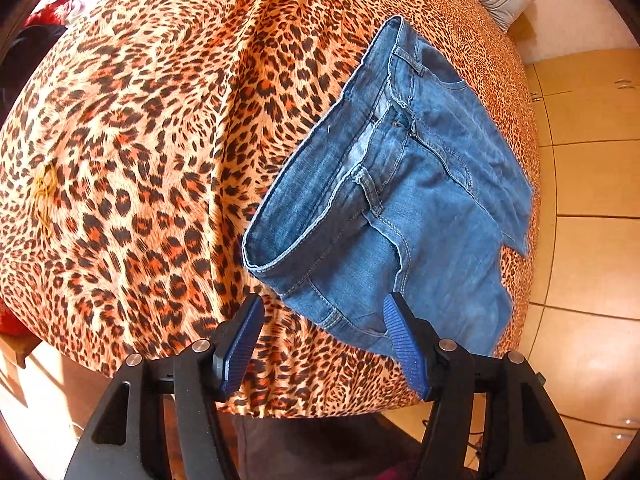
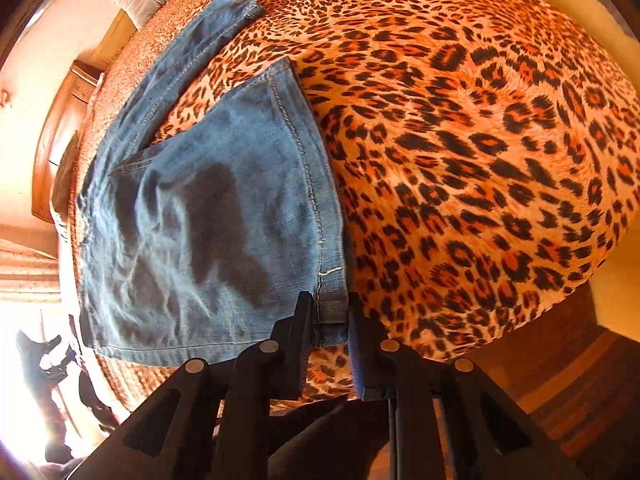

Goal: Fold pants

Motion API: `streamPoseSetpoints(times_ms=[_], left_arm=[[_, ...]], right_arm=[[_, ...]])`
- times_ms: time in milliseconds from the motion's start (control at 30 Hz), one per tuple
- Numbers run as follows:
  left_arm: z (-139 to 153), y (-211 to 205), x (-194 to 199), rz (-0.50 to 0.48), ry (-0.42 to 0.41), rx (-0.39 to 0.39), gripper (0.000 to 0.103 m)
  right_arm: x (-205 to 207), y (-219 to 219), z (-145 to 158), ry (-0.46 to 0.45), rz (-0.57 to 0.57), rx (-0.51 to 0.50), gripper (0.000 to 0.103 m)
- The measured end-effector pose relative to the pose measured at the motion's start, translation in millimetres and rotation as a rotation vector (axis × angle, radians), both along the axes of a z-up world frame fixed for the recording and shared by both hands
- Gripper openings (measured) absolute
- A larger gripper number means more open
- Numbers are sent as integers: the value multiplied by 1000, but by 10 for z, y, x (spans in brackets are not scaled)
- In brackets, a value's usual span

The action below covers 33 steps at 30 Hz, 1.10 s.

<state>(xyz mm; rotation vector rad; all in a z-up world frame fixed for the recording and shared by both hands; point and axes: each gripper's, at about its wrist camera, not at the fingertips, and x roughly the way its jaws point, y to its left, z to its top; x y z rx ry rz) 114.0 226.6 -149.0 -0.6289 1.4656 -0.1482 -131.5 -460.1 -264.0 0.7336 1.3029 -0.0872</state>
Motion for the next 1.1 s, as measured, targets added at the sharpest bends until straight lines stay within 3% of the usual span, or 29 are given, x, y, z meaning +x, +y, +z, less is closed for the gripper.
streamPoseSetpoints(times_ms=[167, 267, 333, 400, 467, 567, 667, 767, 833, 933, 1000, 1100], left_arm=[[-371, -108, -75, 24, 88, -28, 69], [-613, -152, 39, 90, 103, -117, 66], [-692, -161, 170, 144, 81, -115, 53], [-708, -159, 242, 173, 66, -91, 17], [-715, -177, 270, 190, 87, -46, 15], [-644, -245, 187, 192, 103, 11, 15], [-682, -249, 0, 193, 135, 46, 16], [-886, -210, -48, 241, 190, 6, 17], [-867, -206, 13, 248, 196, -11, 17], [-680, -257, 102, 128, 151, 51, 30], [-515, -260, 93, 62, 118, 51, 50], [-286, -254, 51, -67, 73, 89, 51]], right_arm=[[-23, -17, -30, 20, -20, 5, 19], [38, 16, -19, 24, -7, -4, 20], [53, 22, -25, 34, 5, -14, 20], [110, 76, -23, 35, 19, -34, 19], [115, 87, 0, 27, 12, -34, 19], [-18, 33, 95, 5, -19, 5, 18], [-167, 25, 40, 42, -13, 16, 18], [-163, 11, -119, 75, -30, 28, 19], [-126, -8, -76, 75, -38, 29, 22], [-106, -144, 70, 76, -37, -17, 27], [-131, -326, 181, 60, -91, -27, 37], [-86, -605, 364, 25, -169, -59, 50]])
